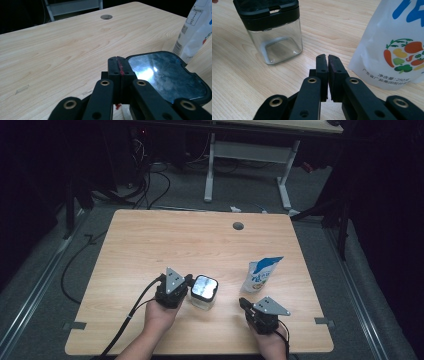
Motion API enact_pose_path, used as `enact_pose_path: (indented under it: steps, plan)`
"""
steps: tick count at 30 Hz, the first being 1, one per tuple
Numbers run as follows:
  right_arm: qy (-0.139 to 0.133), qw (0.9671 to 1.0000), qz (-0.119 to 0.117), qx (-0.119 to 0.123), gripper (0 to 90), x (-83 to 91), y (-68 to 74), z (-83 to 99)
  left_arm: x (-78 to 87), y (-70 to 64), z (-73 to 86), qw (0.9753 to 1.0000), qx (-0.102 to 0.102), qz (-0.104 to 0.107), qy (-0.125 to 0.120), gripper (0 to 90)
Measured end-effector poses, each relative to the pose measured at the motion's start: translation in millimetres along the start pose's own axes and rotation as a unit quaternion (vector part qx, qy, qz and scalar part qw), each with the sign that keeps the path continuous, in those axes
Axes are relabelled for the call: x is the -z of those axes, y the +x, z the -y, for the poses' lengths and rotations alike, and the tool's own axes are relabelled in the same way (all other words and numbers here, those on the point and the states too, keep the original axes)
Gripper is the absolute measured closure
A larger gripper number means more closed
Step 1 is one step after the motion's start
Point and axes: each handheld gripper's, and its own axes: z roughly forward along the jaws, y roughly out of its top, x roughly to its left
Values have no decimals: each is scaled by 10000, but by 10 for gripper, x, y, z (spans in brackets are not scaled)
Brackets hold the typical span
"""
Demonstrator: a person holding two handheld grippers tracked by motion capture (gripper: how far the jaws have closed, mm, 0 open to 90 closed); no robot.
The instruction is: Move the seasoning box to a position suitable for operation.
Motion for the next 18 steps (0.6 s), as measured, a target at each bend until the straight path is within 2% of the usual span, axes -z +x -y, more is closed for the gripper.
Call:
enact_pose_path:
  steps: [18]
  plan:
    - [-8,9999,-33,106,871,-27,60,6,8,17,8,10000,10,26,-38,900]
